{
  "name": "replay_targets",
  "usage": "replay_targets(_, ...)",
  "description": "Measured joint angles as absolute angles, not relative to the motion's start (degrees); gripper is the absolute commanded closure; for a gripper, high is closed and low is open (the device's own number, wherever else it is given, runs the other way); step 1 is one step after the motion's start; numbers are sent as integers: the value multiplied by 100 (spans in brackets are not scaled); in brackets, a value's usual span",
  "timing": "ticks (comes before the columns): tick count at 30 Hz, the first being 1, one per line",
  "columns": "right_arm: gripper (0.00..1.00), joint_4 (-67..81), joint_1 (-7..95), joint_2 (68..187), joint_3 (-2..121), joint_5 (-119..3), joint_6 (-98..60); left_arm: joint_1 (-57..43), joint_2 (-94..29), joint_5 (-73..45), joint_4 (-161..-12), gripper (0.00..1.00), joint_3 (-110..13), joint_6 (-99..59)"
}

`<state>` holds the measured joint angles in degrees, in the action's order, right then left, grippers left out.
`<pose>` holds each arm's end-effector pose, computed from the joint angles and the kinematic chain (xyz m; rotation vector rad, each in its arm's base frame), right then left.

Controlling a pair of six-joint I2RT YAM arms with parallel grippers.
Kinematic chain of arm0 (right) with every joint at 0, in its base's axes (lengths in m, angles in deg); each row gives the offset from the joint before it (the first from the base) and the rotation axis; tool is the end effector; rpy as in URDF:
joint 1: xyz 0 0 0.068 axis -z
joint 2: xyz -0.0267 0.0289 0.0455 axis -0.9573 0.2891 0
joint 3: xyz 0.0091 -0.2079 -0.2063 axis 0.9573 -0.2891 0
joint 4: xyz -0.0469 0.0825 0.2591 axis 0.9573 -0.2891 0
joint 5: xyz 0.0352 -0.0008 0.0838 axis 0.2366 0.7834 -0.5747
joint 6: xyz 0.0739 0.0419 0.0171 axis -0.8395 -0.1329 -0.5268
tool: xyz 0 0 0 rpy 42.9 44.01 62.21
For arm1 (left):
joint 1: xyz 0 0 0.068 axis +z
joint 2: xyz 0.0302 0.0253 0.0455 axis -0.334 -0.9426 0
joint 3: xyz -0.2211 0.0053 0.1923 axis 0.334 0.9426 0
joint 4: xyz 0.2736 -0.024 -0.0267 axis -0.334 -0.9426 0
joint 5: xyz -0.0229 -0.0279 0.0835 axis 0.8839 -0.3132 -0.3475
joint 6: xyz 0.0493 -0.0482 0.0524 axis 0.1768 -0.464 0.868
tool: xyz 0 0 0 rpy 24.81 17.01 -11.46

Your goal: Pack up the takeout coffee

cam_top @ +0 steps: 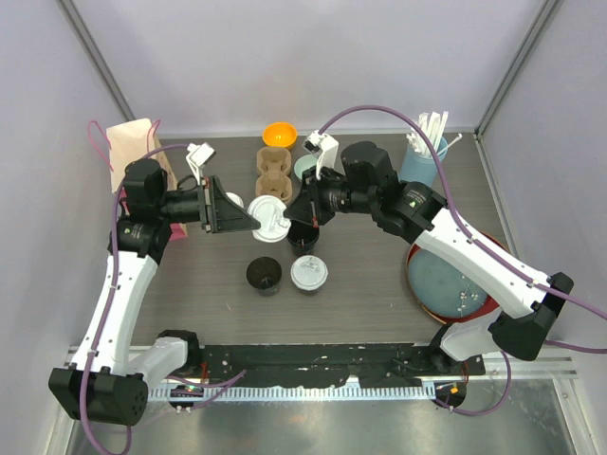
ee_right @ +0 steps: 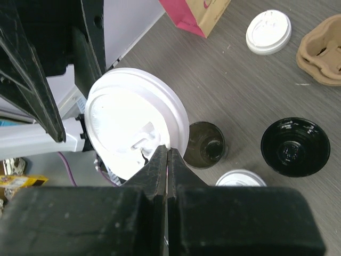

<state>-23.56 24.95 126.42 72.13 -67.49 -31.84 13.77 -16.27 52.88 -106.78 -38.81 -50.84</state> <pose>0.2189 0.2798 0.4348 -0.7291 1.9825 1.0462 0.2102 -0.0956 0.4107 0.4257 1.9452 -1.7420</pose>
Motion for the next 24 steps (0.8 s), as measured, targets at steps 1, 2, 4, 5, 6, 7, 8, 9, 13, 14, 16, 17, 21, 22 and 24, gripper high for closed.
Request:
replay_targets(1, 99, -2306, 2495, 12642, 7213, -6714, -3224, 1364, -1627, 5288, -10675, 57, -3872, -5103)
replay_targets(2, 99, -2266, 2495, 12642, 7213, -6692, -3252, 1360, -1627, 5288, -10673, 58, -3868, -5121)
replay_targets(4, 99, -2168, 2495, 12644, 7213, -6644, -3320, 1347, -1625, 5288, -10667, 63, -3868, -5140)
replay_targets(5, 99, -2137, 2495, 12644, 7213, -6624, -3346, 1347, -1618, 5288, -10660, 65, -3868, -5143)
replay_targets(6, 99, -2105, 2497, 12644, 7216, -6603, -3359, 1344, -1614, 5288, -10660, 67, -3868, -5147)
replay_targets(7, 99, -2076, 2501, 12644, 7216, -6589, -3368, 1340, -1603, 5288, -10656, 73, -3868, -5143)
replay_targets(8, 99, -2052, 2508, 12644, 7216, -6579, -3372, 1338, -1596, 5288, -10656, 75, -3868, -5145)
replay_targets(9, 99, -2035, 2510, 12644, 7216, -6570, -3374, 1336, -1592, 5290, -10651, 78, -3866, -5151)
replay_targets(13, 99, -2028, 2558, 12644, 7216, -6552, -3383, 1325, -1585, 5290, -10616, 81, -3850, -5145)
replay_targets(14, 99, -2035, 2571, 12644, 7216, -6546, -3383, 1325, -1585, 5288, -10610, 81, -3839, -5145)
replay_targets(16, 99, -2039, 2617, 12642, 7213, -6535, -3383, 1325, -1585, 5290, -10599, 81, -3813, -5143)
replay_targets(17, 99, -2041, 2650, 12640, 7213, -6524, -3383, 1325, -1585, 5288, -10592, 81, -3791, -5138)
replay_targets(21, 99, -2111, 2792, 12581, 7157, -6421, -3364, 1325, -1585, 5292, -10588, 92, -3728, -5130)
replay_targets(22, 99, -2131, 2825, 12561, 7139, -6371, -3359, 1325, -1585, 5290, -10592, 94, -3704, -5112)
replay_targets(24, 99, -2185, 2879, 12526, 7115, -6297, -3342, 1325, -1585, 5284, -10619, 95, -3678, -5053)
